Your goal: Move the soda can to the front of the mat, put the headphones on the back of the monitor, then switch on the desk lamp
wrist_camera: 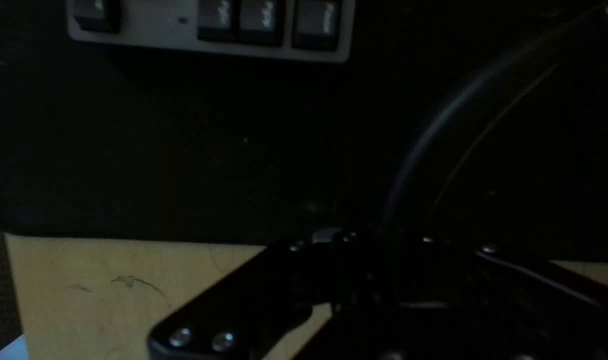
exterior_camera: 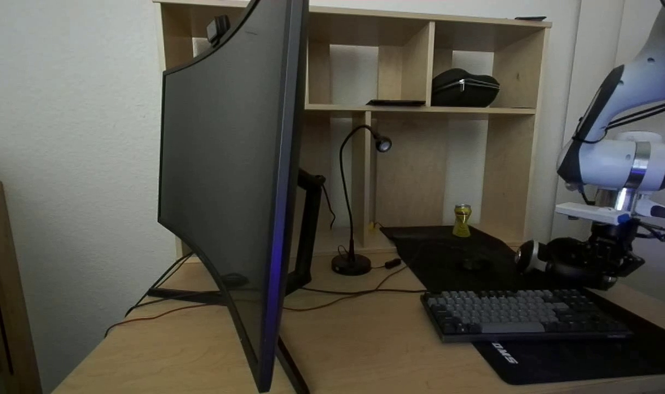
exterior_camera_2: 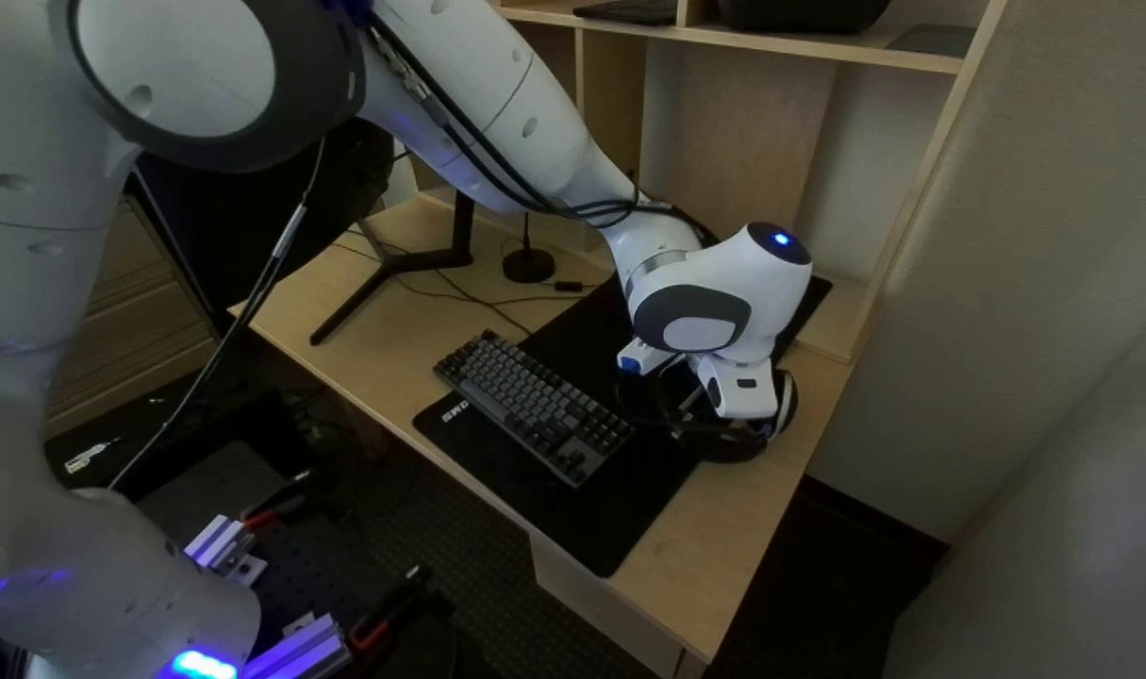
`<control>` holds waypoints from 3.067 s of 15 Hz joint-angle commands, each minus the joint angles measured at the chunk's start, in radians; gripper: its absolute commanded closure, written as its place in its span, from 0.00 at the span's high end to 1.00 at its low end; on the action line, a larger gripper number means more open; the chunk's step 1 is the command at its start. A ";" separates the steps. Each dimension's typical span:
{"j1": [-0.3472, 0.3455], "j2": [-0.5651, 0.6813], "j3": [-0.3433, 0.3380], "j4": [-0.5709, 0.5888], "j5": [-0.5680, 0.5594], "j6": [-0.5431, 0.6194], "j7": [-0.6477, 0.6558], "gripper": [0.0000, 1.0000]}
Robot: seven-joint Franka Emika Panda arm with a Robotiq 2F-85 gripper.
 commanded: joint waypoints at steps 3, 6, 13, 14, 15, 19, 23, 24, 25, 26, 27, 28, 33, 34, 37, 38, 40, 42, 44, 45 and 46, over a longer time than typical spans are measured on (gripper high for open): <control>-0.070 -0.216 -0.004 0.000 -0.059 -0.432 -0.124 0.04; -0.088 -0.312 -0.017 0.031 -0.070 -0.688 -0.211 0.04; -0.042 -0.368 -0.050 0.066 -0.158 -0.879 -0.214 0.04; -0.034 -0.386 -0.042 0.074 -0.181 -0.963 -0.221 0.04; -0.023 -0.412 -0.035 0.076 -0.193 -1.051 -0.222 0.04; 0.019 -0.517 -0.010 0.081 -0.158 -1.378 -0.249 0.04; 0.044 -0.538 -0.016 0.078 -0.156 -1.349 -0.209 0.16; 0.044 -0.553 -0.015 0.077 -0.156 -1.350 -0.206 0.04; 0.050 -0.549 -0.014 0.077 -0.162 -1.341 -0.158 0.04; 0.066 -0.565 -0.003 0.080 -0.173 -1.386 -0.104 0.04; 0.077 -0.579 0.005 0.083 -0.157 -1.438 -0.046 0.04; 0.096 -0.613 0.020 0.085 -0.117 -1.520 0.027 0.04; 0.152 -0.706 0.079 0.076 0.224 -1.719 0.300 0.04; 0.137 -0.651 0.073 0.085 0.112 -1.672 0.224 0.16; 0.151 -0.702 0.100 0.085 0.196 -1.692 0.300 0.16; 0.149 -0.705 0.100 0.084 0.196 -1.692 0.301 0.04; 0.154 -0.662 0.107 0.100 0.244 -1.723 0.416 0.04; 0.170 -0.665 0.124 0.105 0.381 -1.710 0.606 0.04; 0.192 -0.686 0.150 0.079 0.537 -1.639 0.778 0.04; 0.206 -0.688 0.166 0.083 0.621 -1.596 0.866 0.04; 0.216 -0.689 0.179 0.082 0.718 -1.539 0.946 0.04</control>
